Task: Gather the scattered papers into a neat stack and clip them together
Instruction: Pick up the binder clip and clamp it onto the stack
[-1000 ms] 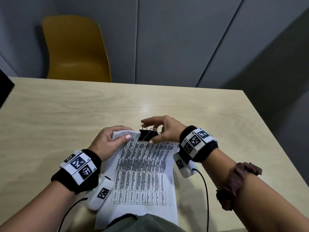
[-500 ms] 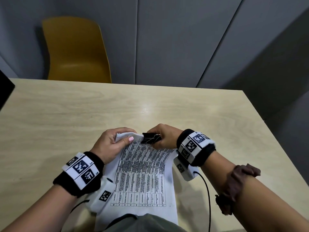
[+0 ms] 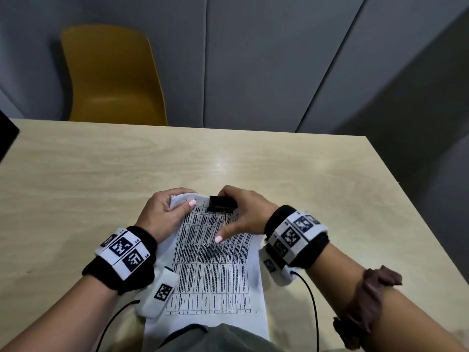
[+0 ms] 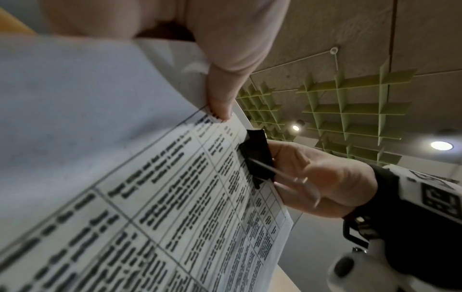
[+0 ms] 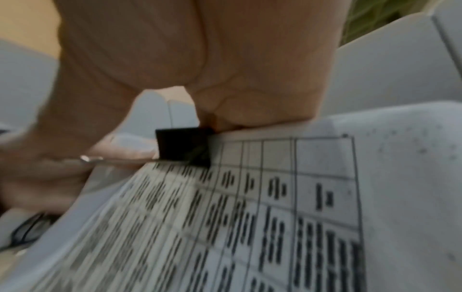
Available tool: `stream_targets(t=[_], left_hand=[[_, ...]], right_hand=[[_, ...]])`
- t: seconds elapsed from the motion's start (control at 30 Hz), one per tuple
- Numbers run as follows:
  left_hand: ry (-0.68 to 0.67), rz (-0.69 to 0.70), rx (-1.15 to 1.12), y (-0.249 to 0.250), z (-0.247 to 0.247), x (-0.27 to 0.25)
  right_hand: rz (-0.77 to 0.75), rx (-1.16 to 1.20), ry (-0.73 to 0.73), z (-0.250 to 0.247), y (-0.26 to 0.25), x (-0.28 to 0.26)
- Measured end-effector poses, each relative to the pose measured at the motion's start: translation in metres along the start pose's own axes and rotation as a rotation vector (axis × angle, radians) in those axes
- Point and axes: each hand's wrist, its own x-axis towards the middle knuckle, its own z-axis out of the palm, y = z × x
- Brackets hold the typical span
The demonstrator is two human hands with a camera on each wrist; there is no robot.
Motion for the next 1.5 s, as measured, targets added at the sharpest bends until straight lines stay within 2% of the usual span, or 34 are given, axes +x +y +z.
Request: stream_targets(t=[0.1, 0.2, 0.33, 0.5, 0.57, 0.67, 0.77, 0.83, 0.9, 1.0, 1.07, 1.17, 1.27, 1.37, 1.5], left_hand=[[-0.015, -0.017, 0.015, 0.000, 0.000, 0.001], [-0.016, -0.014, 0.030, 0.001, 0.002, -0.001], [-0.013, -0.034, -0.003, 0.003, -0.002, -0.002], [-0.012, -0.089, -0.079, 0.013, -0.003, -0.004], [-0.059, -0.163, -0.156, 0.012, -0.006, -0.011], [-0.127, -0.371, -0.211, -0.004, -0.007, -0.034], [-0.094, -0.471, -0.157, -0.030, -0.002, -0.054], [-0.036, -0.491, -0.124, -0.044, -0.004, -0.057], [0.016, -0.523, -0.122, -0.057, -0.010, -0.052], [0.072, -0.551, -0.112, -0.072, -0.017, -0.041], [0.128, -0.535, -0.075, -0.070, -0.016, -0.031], [0.164, -0.525, -0.020, -0.065, -0.013, -0.012], [0.159, -0.510, -0.003, -0.058, -0.015, 0.003], [0.114, -0.479, 0.110, -0.052, -0.019, 0.005], [0.117, -0.582, 0.094, -0.063, -0.024, -0.013]], right_hand=[[-0.023, -0.241, 0.230, 0.017, -0.001, 0.001], [-0.019, -0.269, 0.355, 0.022, 0.002, 0.003], [-0.099, 0.091, 0.412, 0.014, 0.008, 0.000], [-0.084, 0.148, 0.415, 0.008, 0.015, 0.008], [-0.076, 0.172, 0.394, 0.008, 0.018, 0.012], [-0.050, 0.195, 0.368, 0.005, 0.021, 0.019], [-0.012, 0.131, 0.353, 0.007, 0.023, 0.026], [0.037, 0.020, 0.419, 0.018, 0.025, 0.031], [0.152, -0.026, 0.543, 0.033, 0.030, 0.030], [0.436, 0.123, 0.644, 0.055, 0.045, 0.021], [0.570, 0.258, 0.576, 0.068, 0.056, 0.017], [0.563, 0.317, 0.426, 0.079, 0.062, 0.016], [0.548, 0.335, 0.433, 0.076, 0.058, 0.015], [0.551, 0.327, 0.441, 0.072, 0.054, 0.008], [0.517, 0.305, 0.394, 0.080, 0.052, -0.006]])
